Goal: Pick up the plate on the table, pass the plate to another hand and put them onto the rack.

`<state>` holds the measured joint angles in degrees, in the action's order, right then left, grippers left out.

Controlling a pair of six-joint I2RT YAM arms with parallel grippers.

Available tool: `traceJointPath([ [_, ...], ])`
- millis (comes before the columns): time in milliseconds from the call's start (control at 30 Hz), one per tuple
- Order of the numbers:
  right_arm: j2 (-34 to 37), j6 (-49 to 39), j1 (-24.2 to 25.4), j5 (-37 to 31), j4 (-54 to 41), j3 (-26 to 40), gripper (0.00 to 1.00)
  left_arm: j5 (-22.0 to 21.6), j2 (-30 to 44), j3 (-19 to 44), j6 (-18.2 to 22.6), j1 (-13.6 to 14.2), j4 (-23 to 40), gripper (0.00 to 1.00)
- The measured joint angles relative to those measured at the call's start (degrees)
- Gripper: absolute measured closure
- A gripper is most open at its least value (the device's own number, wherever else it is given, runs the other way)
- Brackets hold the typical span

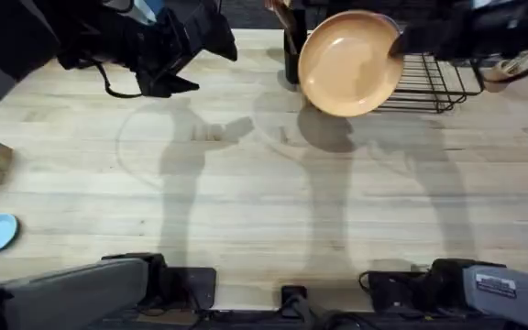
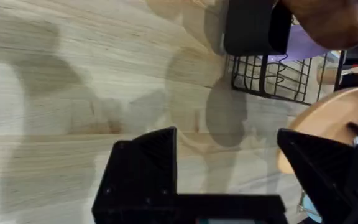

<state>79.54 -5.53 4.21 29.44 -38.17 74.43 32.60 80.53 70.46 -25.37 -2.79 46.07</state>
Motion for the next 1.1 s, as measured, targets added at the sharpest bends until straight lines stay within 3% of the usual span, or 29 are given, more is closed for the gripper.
traceJointPath([
  [533, -3.08, -10.41, 6.86, -0.10, 22.14, 0.00, 0.971, 0.00, 0.00, 0.00, 0.01, 0.00, 0.01, 0.006],
  [733, -3.07, -27.96, 6.86, -0.08, 25.90, 0.00, 0.971, -0.02, 0.00, 0.00, 0.01, 0.00, 0.01, 0.007],
  [1000, -0.89, -41.52, 6.84, -0.08, 32.31, 0.00, 0.971, -0.27, 0.00, 0.00, 0.01, 0.00, 0.01, 0.008],
  [1100, 1.23, -51.17, 4.68, -0.06, 32.58, 0.00, 0.970, -0.72, 0.00, 0.00, 0.01, 0.00, 0.01, 0.007],
])
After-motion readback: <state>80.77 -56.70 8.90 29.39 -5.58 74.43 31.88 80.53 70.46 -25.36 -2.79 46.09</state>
